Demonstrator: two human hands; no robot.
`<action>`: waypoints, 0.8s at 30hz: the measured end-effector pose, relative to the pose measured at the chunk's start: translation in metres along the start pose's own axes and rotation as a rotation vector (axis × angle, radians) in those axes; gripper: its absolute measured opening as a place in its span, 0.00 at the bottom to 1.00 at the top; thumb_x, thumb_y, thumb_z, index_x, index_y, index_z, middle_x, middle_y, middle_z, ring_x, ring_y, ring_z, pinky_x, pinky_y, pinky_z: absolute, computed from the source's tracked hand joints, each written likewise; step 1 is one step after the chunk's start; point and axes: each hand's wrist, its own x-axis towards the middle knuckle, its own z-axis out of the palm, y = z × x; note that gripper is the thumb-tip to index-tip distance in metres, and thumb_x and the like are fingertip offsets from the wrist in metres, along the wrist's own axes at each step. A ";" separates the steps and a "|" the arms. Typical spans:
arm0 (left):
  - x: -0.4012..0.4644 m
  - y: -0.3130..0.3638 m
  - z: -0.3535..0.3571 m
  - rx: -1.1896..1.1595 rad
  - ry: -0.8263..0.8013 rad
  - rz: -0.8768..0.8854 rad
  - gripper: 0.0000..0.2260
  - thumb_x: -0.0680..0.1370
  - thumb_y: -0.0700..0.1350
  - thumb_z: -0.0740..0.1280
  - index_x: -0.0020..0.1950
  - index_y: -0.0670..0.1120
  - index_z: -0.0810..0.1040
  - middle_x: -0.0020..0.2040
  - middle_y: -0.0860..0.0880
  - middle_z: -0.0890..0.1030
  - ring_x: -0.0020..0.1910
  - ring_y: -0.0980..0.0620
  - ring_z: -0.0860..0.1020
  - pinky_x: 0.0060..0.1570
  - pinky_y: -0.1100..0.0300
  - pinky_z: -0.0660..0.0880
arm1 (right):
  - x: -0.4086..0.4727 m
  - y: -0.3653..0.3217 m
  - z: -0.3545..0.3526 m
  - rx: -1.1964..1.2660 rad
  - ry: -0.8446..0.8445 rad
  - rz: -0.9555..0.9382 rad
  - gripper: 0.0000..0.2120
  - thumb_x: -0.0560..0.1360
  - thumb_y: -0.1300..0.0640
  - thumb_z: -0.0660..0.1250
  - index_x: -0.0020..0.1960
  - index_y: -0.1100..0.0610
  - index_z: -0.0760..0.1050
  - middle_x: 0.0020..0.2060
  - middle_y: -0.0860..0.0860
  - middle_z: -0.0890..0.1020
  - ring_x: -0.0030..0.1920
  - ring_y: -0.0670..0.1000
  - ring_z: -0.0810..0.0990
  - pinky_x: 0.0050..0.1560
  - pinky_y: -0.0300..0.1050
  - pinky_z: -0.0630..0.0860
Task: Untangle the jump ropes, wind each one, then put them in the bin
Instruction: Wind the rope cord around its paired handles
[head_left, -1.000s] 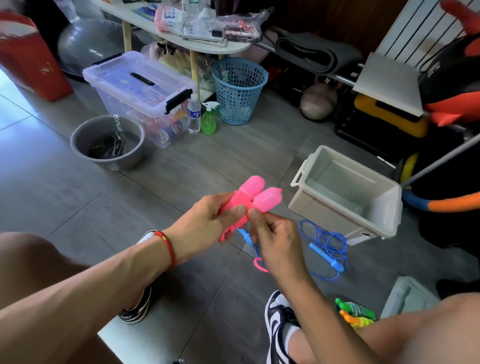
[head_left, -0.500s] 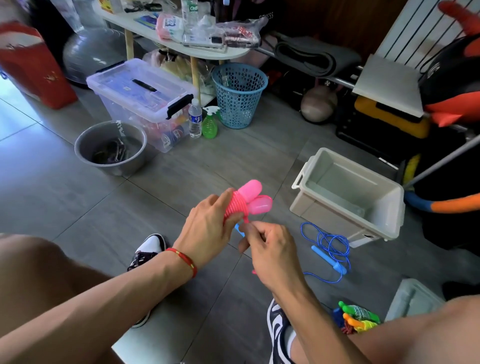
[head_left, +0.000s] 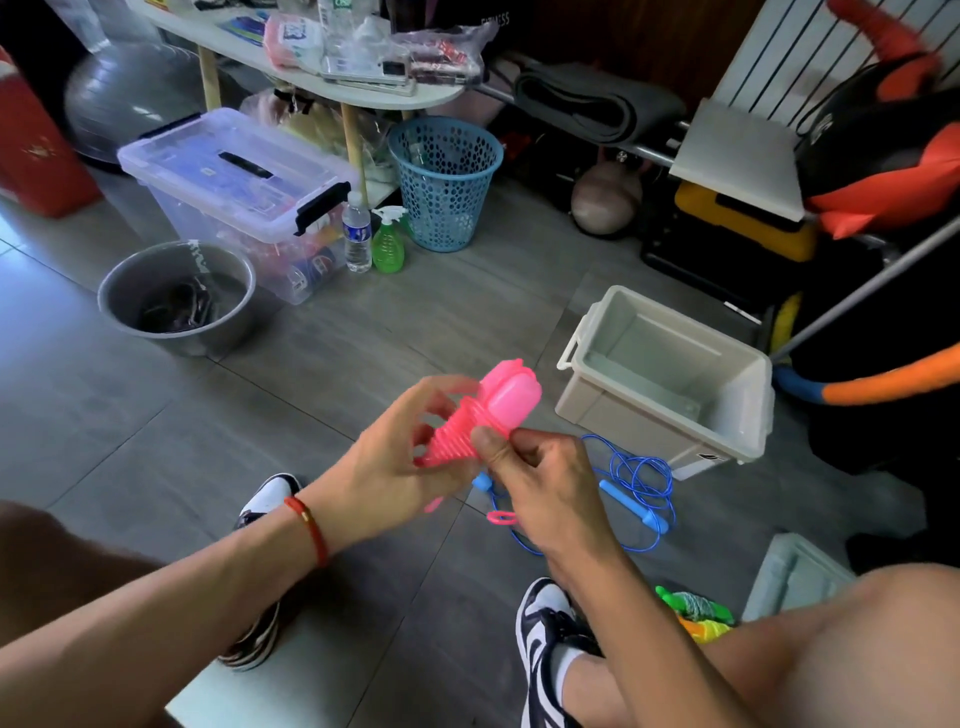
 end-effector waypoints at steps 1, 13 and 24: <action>0.001 0.004 -0.003 -0.188 -0.046 -0.118 0.26 0.73 0.39 0.74 0.69 0.50 0.74 0.59 0.39 0.77 0.46 0.42 0.81 0.44 0.44 0.82 | 0.002 0.002 0.000 0.008 -0.043 -0.019 0.30 0.71 0.35 0.73 0.37 0.65 0.77 0.30 0.65 0.72 0.33 0.52 0.70 0.30 0.59 0.78; 0.008 -0.004 -0.011 -0.212 -0.024 -0.271 0.15 0.73 0.45 0.69 0.58 0.44 0.83 0.48 0.32 0.82 0.40 0.44 0.79 0.35 0.56 0.74 | 0.003 0.010 0.001 -0.498 -0.060 -0.137 0.21 0.80 0.41 0.65 0.35 0.53 0.74 0.27 0.51 0.76 0.30 0.53 0.72 0.35 0.50 0.69; 0.017 -0.008 -0.022 0.045 0.199 -0.363 0.10 0.73 0.47 0.69 0.48 0.44 0.85 0.32 0.43 0.81 0.28 0.50 0.78 0.28 0.59 0.73 | -0.011 0.009 -0.002 -1.330 0.038 -0.525 0.13 0.70 0.57 0.77 0.36 0.49 0.73 0.27 0.47 0.76 0.30 0.53 0.76 0.39 0.48 0.67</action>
